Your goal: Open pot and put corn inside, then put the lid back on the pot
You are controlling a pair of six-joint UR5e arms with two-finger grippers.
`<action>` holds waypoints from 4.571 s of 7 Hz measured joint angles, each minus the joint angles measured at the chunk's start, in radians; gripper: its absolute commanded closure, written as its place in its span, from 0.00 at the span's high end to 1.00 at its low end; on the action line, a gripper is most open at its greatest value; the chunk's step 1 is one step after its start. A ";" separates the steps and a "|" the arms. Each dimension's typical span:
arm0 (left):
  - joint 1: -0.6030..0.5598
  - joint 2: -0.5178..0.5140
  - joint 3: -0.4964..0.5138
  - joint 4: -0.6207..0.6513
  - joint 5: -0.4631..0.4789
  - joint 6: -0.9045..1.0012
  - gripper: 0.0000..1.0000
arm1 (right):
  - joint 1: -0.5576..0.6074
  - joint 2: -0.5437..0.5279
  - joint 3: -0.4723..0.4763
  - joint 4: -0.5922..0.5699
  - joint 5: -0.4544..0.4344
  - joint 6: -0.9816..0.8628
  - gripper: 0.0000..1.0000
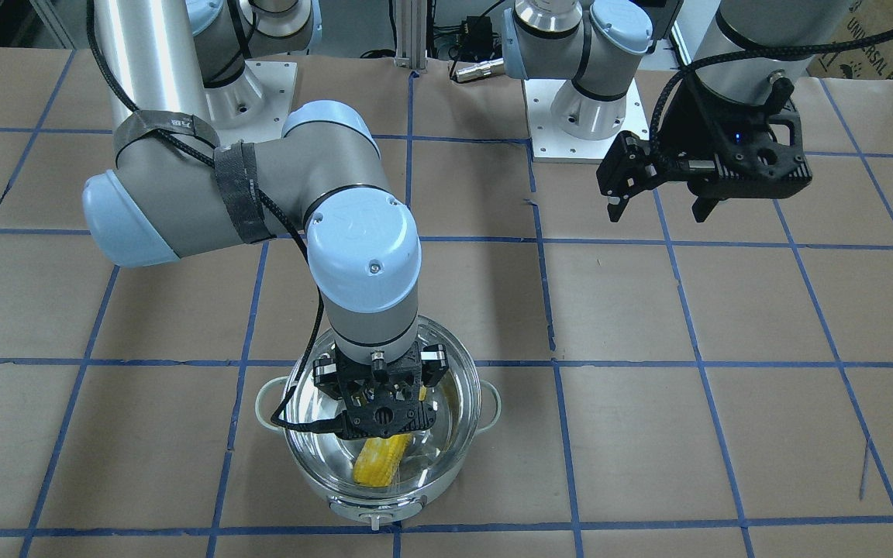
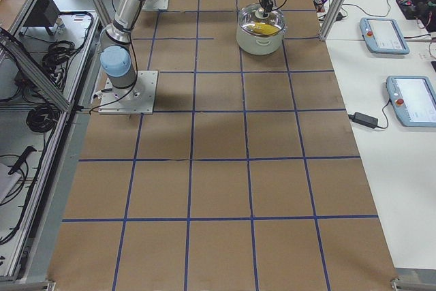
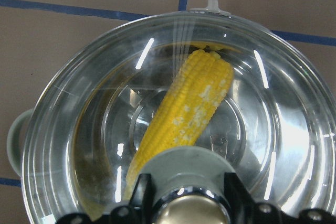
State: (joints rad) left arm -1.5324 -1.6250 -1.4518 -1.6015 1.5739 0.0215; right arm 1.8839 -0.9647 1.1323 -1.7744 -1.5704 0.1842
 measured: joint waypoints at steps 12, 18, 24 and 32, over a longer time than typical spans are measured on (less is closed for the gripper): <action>0.000 0.002 0.000 0.000 0.000 0.002 1.00 | -0.004 0.003 -0.004 0.007 -0.001 0.000 0.93; 0.000 0.003 0.001 0.000 0.000 0.002 1.00 | -0.087 -0.064 -0.011 0.056 -0.011 -0.129 1.00; 0.001 0.002 -0.001 0.000 0.000 0.002 1.00 | -0.290 -0.462 0.224 0.214 -0.003 -0.260 0.99; 0.000 0.022 0.004 -0.077 0.014 0.002 1.00 | -0.286 -0.678 0.434 0.206 -0.022 -0.254 1.00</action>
State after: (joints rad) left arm -1.5324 -1.6030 -1.4475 -1.6782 1.5883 0.0230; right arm 1.5984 -1.6425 1.5662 -1.5689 -1.5922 -0.0697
